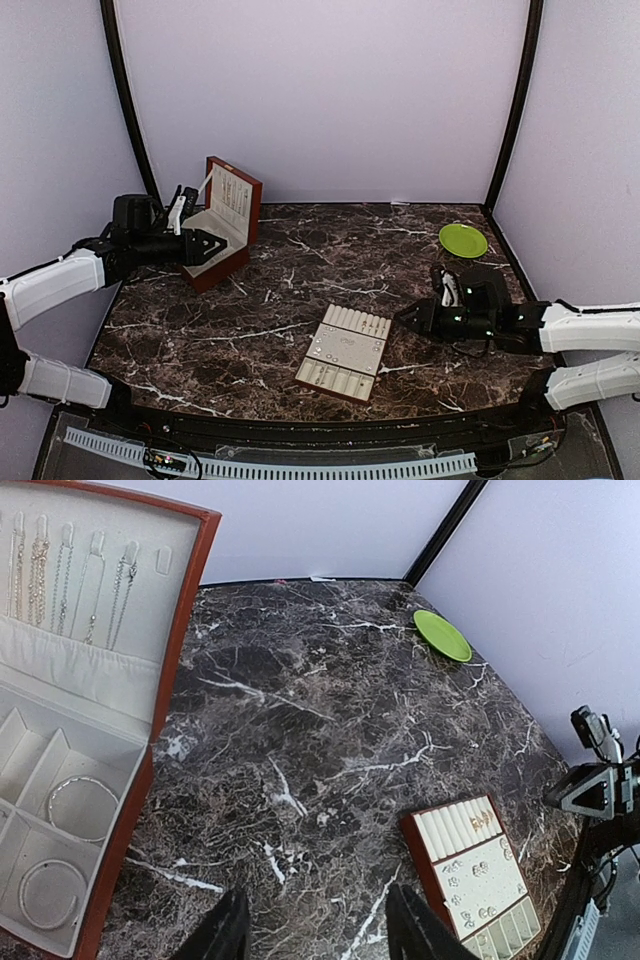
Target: Organize the mixed jewelry
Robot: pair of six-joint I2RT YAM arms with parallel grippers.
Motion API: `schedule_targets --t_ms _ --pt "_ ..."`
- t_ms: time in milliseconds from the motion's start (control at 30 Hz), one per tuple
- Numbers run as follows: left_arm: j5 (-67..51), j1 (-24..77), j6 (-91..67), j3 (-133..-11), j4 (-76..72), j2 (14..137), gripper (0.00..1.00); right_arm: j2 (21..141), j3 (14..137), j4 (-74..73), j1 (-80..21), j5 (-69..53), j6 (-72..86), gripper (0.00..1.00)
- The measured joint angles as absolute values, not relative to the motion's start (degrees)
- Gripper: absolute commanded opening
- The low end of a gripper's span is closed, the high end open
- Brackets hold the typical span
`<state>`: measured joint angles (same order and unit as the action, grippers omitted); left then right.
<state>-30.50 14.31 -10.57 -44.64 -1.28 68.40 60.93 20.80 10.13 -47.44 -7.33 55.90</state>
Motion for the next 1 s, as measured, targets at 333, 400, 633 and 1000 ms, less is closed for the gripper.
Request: schedule_targets --t_ms 333,400,633,1000 --pt "-28.64 14.31 -10.02 -44.51 -1.28 68.2 0.49 62.22 30.57 -11.51 -34.92 -6.61 44.01 0.42" --pt "-28.49 14.31 -10.02 -44.49 -1.26 68.2 0.49 64.29 31.81 -14.26 -32.69 -7.14 41.89 0.43" --pt "-28.14 14.31 -9.69 -44.49 -1.23 68.2 0.49 70.37 35.81 -19.4 -25.96 -9.37 35.62 0.44" --pt "-27.99 14.31 -9.52 -44.49 -1.21 68.88 0.49 81.03 45.34 -21.96 -20.93 -9.23 26.92 0.36"
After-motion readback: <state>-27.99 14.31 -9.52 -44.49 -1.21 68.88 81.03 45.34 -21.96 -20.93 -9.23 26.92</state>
